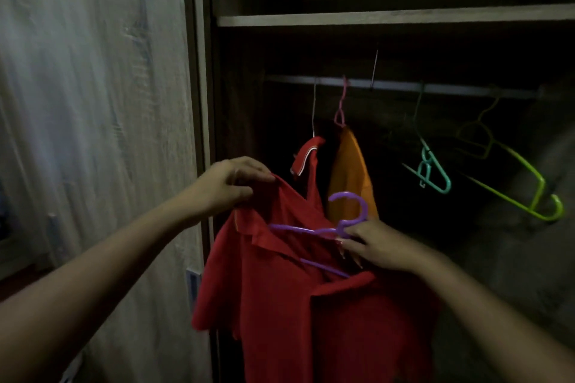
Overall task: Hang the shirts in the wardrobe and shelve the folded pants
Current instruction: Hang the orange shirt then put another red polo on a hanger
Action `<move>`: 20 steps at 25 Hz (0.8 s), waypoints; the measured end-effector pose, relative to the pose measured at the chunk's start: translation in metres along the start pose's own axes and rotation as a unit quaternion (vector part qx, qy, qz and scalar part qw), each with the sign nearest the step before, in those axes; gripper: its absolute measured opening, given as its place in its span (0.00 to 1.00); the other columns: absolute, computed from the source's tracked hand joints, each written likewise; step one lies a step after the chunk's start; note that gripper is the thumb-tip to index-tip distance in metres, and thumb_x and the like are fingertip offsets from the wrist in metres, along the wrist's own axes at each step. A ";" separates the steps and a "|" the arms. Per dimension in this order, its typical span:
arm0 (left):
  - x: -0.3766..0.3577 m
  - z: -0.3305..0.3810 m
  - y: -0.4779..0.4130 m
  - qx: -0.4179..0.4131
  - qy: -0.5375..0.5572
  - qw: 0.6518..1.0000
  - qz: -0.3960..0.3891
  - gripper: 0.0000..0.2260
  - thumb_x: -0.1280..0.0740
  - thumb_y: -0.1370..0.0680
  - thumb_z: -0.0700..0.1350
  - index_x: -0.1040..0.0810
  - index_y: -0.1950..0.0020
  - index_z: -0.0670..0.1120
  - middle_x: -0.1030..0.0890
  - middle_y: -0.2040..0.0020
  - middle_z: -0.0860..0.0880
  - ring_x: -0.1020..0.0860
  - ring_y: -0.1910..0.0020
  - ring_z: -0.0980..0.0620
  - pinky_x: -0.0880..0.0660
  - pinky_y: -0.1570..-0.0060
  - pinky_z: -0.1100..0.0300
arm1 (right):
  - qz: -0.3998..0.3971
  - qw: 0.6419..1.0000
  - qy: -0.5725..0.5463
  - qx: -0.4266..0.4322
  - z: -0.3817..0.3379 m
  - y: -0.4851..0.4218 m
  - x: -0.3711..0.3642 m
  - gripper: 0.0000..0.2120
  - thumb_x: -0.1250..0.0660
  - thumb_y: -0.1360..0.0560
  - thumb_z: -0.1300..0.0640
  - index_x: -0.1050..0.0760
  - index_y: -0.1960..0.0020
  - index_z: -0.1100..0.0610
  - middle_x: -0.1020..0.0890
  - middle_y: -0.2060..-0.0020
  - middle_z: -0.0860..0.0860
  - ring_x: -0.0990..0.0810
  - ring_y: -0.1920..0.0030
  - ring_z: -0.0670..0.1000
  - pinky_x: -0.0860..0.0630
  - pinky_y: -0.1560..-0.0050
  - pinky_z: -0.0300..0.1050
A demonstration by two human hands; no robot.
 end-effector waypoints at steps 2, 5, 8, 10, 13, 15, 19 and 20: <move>-0.018 0.013 0.001 -0.044 -0.032 0.998 -0.039 0.21 0.37 0.30 0.30 0.18 0.43 0.46 0.22 0.41 0.52 0.22 0.44 0.54 0.23 0.49 0.61 | 0.053 0.999 -0.001 0.014 -0.014 -0.007 0.005 0.12 0.37 0.22 0.56 0.31 0.65 0.50 0.27 0.70 0.47 0.30 0.71 0.43 0.32 0.64 0.41; -0.035 0.005 0.007 -0.055 -0.041 0.991 -0.114 0.23 0.35 0.34 0.40 0.20 0.39 0.50 0.21 0.43 0.53 0.22 0.43 0.58 0.26 0.43 0.65 | 0.026 0.998 -0.063 0.012 -0.018 -0.012 0.002 0.15 0.36 0.23 0.57 0.32 0.68 0.50 0.26 0.72 0.46 0.29 0.73 0.42 0.33 0.68 0.36; -0.034 -0.021 0.014 -0.078 -0.151 0.980 -0.100 0.22 0.34 0.31 0.61 0.23 0.40 0.56 0.21 0.45 0.57 0.24 0.45 0.61 0.28 0.45 0.67 | 0.030 0.992 -0.123 0.002 -0.019 -0.005 0.019 0.13 0.36 0.23 0.58 0.27 0.67 0.53 0.24 0.73 0.46 0.27 0.73 0.40 0.32 0.68 0.33; -0.043 -0.034 0.018 -0.091 -0.211 0.969 -0.094 0.27 0.44 0.29 0.72 0.22 0.46 0.53 0.20 0.52 0.57 0.23 0.52 0.62 0.27 0.48 0.62 | 0.059 0.992 -0.112 0.017 -0.027 -0.002 0.044 0.14 0.35 0.24 0.60 0.26 0.68 0.54 0.25 0.76 0.45 0.27 0.73 0.39 0.34 0.69 0.30; -0.047 -0.039 0.017 -0.085 -0.141 0.986 -0.037 0.31 0.47 0.27 0.71 0.22 0.53 0.45 0.20 0.63 0.47 0.24 0.66 0.57 0.26 0.61 0.52 | 0.060 0.990 -0.116 0.045 -0.034 0.000 0.064 0.12 0.36 0.23 0.61 0.23 0.64 0.63 0.24 0.75 0.44 0.26 0.72 0.37 0.33 0.67 0.28; -0.040 -0.038 0.015 -0.101 -0.147 0.984 0.001 0.30 0.47 0.26 0.70 0.21 0.55 0.45 0.21 0.65 0.47 0.23 0.67 0.52 0.27 0.64 0.54 | 0.090 0.985 -0.144 0.035 -0.019 0.006 0.072 0.10 0.37 0.23 0.57 0.21 0.57 0.63 0.19 0.64 0.46 0.23 0.64 0.39 0.28 0.60 0.33; -0.018 -0.036 0.018 -0.118 -0.142 0.982 0.047 0.19 0.44 0.25 0.66 0.24 0.62 0.54 0.23 0.68 0.59 0.26 0.71 0.64 0.33 0.70 0.69 | 0.015 0.977 -0.202 -0.064 0.040 0.039 0.069 0.15 0.32 0.29 0.44 0.19 0.50 0.53 0.17 0.52 0.48 0.21 0.54 0.36 0.27 0.49 0.34; -0.013 -0.035 0.018 -0.113 -0.133 0.983 0.054 0.16 0.43 0.25 0.64 0.25 0.63 0.56 0.23 0.69 0.62 0.27 0.71 0.66 0.34 0.70 0.71 | -0.013 0.970 -0.228 -0.087 0.049 0.047 0.063 0.21 0.31 0.33 0.38 0.18 0.52 0.53 0.16 0.55 0.48 0.20 0.55 0.38 0.26 0.52 0.35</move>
Point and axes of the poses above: each hand's wrist, its own y-axis away from the middle knuckle, its own x-axis out of the back of the hand, z = x × y, the point moved 5 cm from there along -y, towards the middle knuckle
